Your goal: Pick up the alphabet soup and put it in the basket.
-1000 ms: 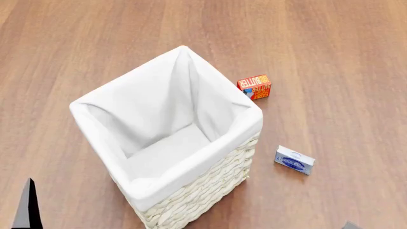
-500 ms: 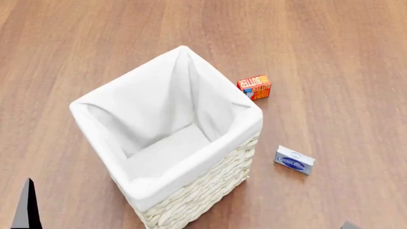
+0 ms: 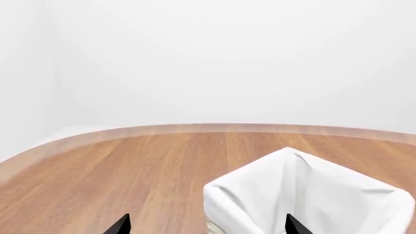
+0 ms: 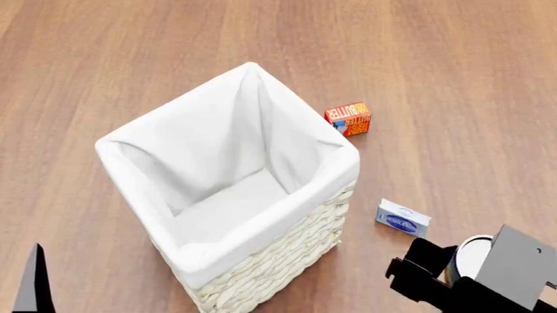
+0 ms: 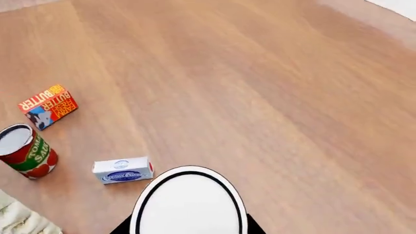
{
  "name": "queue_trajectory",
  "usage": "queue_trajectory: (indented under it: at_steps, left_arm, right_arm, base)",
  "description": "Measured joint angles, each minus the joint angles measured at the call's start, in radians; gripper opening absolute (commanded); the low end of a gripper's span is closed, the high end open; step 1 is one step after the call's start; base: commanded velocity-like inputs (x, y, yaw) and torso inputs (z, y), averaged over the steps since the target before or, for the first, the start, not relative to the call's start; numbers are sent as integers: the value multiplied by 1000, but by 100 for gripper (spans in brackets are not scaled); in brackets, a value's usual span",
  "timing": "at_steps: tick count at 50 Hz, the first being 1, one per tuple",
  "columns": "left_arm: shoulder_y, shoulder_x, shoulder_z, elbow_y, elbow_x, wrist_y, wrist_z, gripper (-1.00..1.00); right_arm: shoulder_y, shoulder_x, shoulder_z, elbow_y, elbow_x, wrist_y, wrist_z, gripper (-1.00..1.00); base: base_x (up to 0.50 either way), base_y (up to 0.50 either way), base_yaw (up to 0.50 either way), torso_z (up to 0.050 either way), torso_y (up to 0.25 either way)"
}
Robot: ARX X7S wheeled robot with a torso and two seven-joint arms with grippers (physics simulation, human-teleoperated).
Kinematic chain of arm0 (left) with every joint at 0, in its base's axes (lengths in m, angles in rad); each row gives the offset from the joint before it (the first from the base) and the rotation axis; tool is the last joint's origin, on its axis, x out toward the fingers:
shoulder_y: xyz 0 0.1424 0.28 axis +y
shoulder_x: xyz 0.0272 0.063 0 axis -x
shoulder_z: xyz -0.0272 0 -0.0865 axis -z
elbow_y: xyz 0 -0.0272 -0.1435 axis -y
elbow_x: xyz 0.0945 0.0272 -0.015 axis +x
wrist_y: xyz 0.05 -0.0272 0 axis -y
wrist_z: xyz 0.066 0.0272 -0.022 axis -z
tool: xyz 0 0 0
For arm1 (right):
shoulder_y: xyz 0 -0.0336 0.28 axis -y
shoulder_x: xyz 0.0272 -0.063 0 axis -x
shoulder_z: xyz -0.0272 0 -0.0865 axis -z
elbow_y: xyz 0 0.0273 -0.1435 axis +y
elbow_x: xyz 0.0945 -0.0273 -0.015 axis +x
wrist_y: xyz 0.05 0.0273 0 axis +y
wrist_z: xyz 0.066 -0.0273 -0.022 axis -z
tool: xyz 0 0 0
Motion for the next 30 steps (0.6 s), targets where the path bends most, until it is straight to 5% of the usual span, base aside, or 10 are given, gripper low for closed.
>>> queue_trajectory:
  at_steps: [30]
  left_arm:
    - [-15,-18,10,23,-21,-15,-32,100]
  right_arm:
    - [450,139,-173,-31,96,194,-86,-100]
  base:
    - [0,0,0,0,1]
